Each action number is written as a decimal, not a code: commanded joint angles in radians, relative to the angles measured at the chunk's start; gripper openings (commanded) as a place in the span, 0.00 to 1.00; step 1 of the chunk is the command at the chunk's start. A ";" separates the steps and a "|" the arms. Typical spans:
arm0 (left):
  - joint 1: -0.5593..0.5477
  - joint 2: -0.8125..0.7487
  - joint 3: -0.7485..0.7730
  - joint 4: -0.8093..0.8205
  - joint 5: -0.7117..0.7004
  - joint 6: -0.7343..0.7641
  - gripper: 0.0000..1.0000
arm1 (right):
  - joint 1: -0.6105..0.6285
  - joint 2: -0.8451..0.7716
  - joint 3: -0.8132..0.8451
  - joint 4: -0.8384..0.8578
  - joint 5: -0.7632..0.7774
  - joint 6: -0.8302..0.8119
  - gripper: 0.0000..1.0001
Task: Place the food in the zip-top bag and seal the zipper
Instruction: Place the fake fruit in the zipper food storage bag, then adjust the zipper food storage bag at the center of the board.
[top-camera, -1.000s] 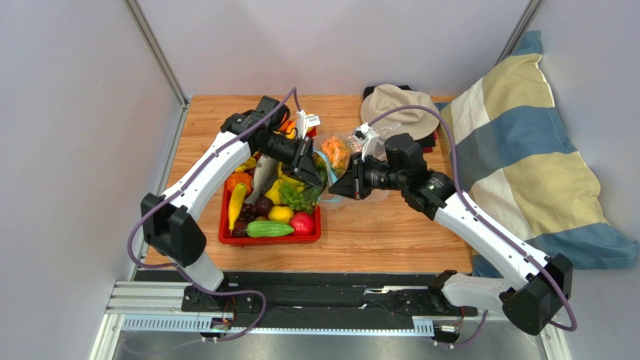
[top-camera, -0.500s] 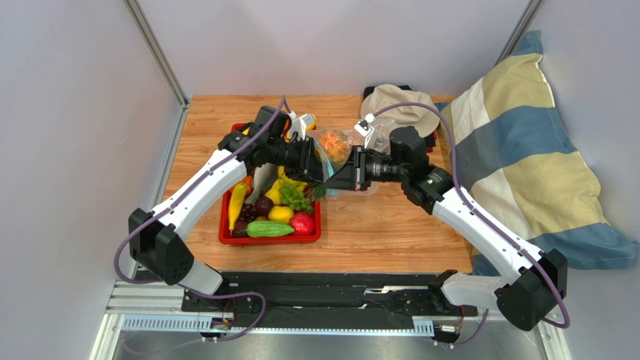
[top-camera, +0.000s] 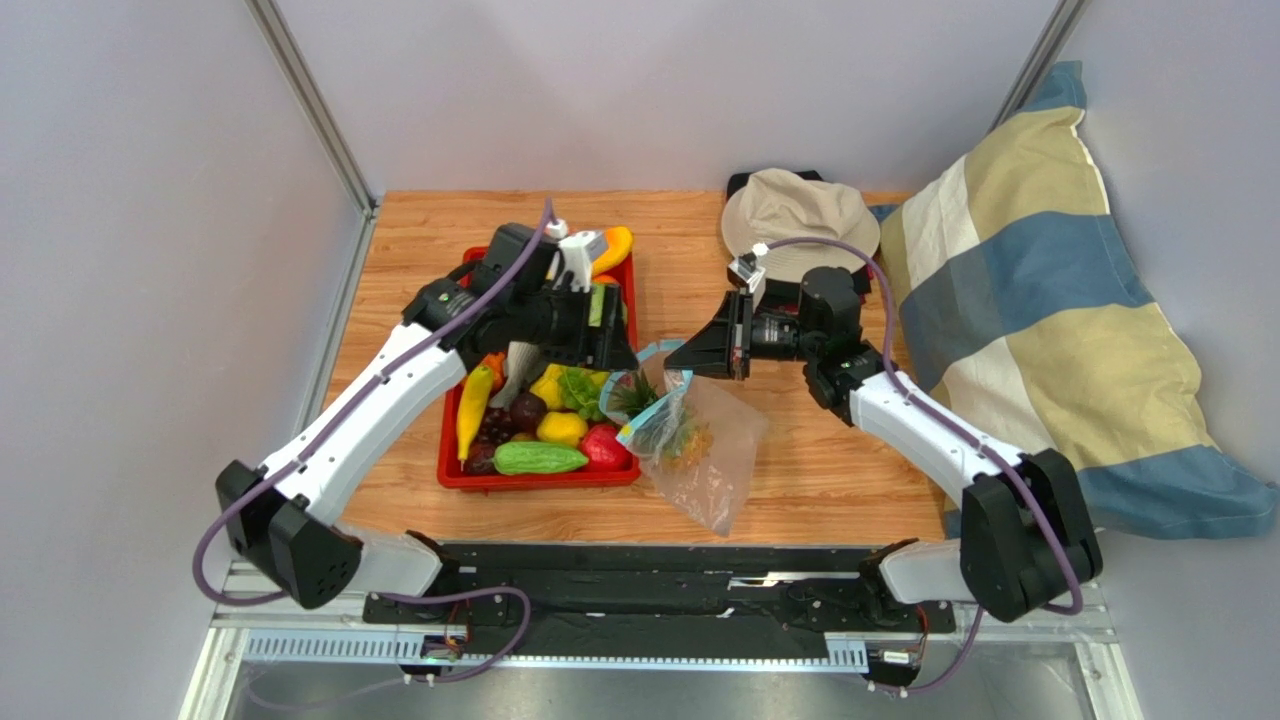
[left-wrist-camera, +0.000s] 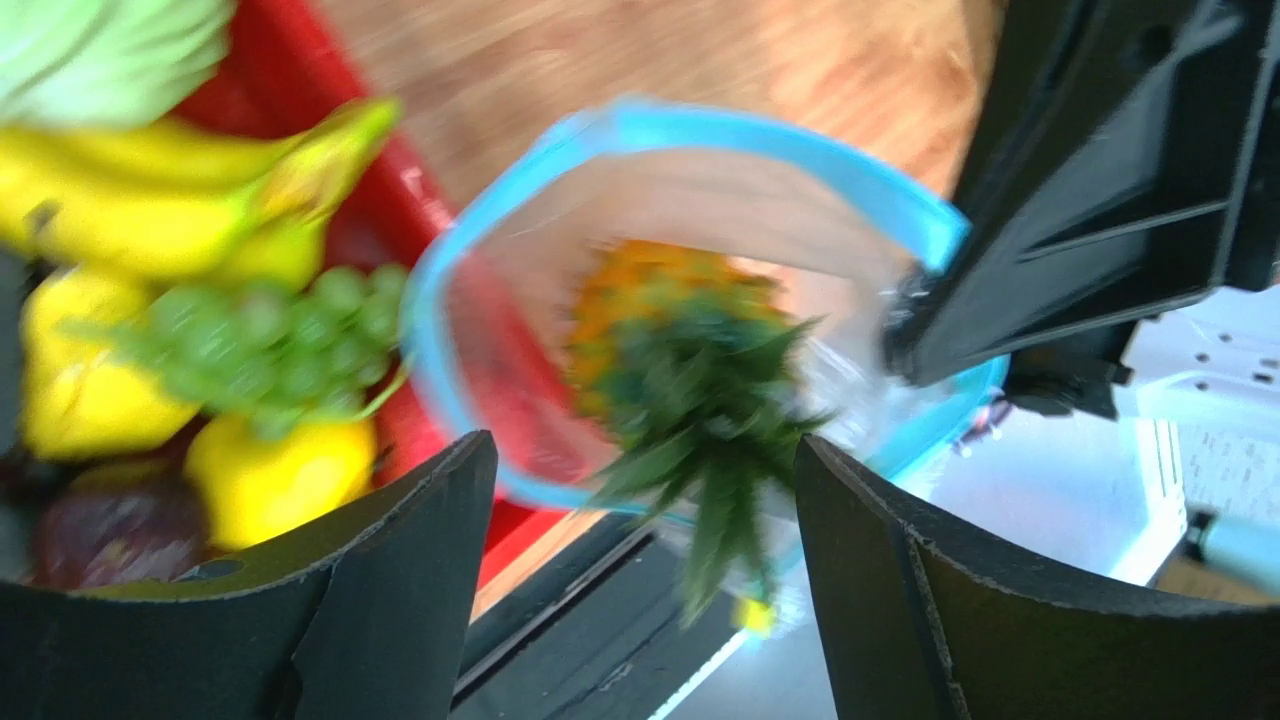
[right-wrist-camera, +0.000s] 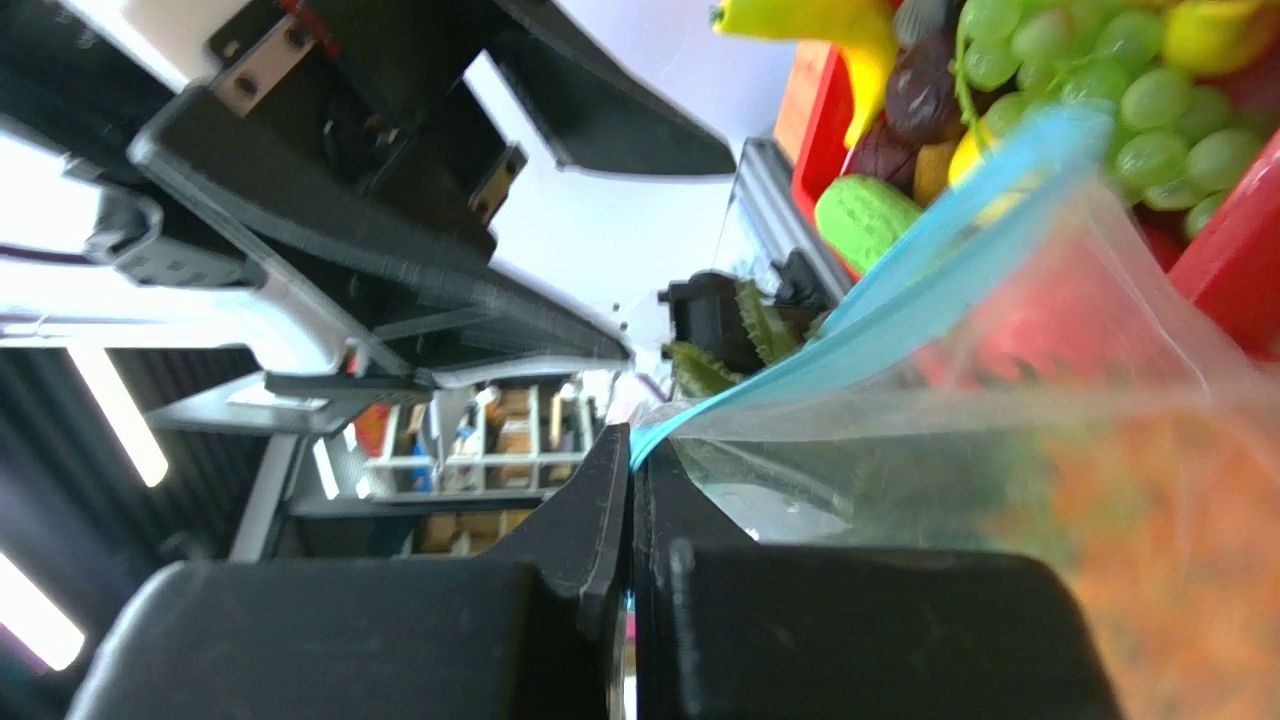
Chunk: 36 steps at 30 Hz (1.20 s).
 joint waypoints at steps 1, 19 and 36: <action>0.072 -0.125 -0.085 0.056 -0.001 0.011 0.79 | 0.003 0.023 -0.004 0.301 -0.123 0.156 0.00; 0.099 0.004 -0.230 0.191 0.166 -0.113 0.67 | -0.045 -0.025 0.074 0.183 -0.229 0.006 0.00; 0.050 -0.009 -0.121 0.159 0.317 -0.063 0.00 | -0.081 -0.097 0.192 -0.383 -0.179 -0.355 0.00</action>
